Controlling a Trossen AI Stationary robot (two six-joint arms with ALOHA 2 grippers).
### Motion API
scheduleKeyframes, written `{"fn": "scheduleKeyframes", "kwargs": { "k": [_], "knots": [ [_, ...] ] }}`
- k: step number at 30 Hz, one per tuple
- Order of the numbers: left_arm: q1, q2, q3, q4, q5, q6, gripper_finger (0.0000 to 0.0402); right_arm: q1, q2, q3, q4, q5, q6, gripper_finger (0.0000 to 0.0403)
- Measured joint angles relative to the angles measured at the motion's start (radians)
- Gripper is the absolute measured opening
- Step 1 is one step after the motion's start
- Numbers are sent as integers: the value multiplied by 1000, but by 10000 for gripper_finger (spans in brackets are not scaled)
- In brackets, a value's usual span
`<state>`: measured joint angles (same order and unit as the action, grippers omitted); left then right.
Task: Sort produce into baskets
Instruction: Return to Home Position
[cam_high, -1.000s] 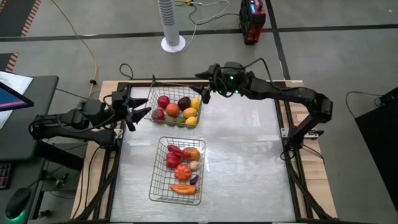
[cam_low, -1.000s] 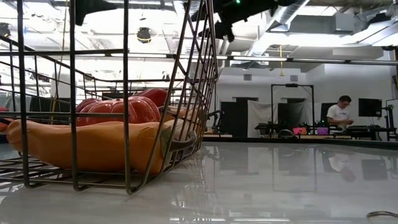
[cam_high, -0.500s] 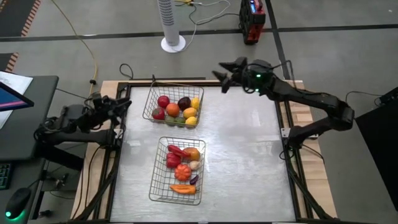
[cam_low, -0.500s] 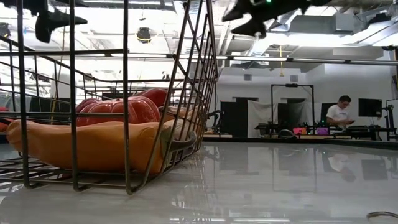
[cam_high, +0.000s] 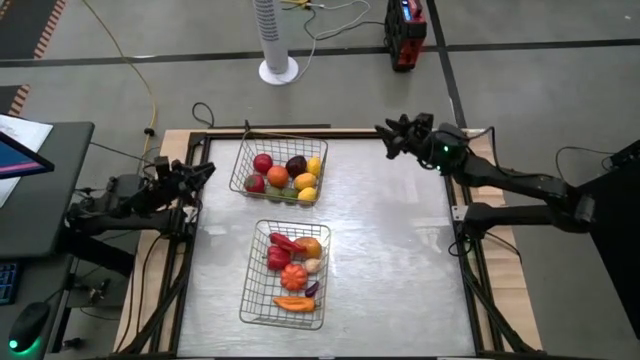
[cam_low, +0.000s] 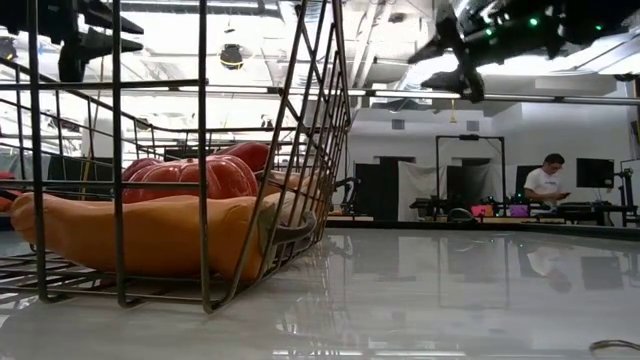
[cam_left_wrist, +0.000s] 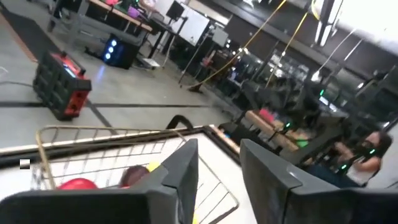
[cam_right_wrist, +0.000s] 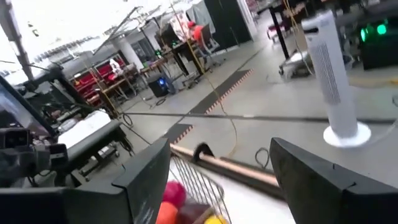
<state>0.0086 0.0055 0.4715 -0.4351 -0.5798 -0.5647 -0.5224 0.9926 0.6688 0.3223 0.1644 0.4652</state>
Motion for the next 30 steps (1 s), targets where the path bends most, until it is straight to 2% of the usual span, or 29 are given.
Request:
{"fn": "scheduleKeyframes", "kwargs": {
  "k": [7, 13, 17, 23, 25, 30],
  "knots": [
    [0, -3, -46, 76, 4, 2, 70, 16, -101, -148, 8, -1, 112, 301],
    [0, -4, -49, 116, 18, 32, 34, 25, -237, -213, 15, -4, 149, 301],
    [0, -3, -49, 124, 36, 19, 9, 72, -328, -252, 9, 0, 180, 301],
    [0, -2, -51, 169, 42, 45, 1, 193, -410, -352, 34, 141, 216, 301],
    [0, -3, -85, 237, 45, 36, 0, 226, -431, -394, 59, 179, 239, 301],
    [0, 1, -269, 522, 132, -41, 0, 278, -472, -500, 180, 179, 304, 287]
  ]
}}
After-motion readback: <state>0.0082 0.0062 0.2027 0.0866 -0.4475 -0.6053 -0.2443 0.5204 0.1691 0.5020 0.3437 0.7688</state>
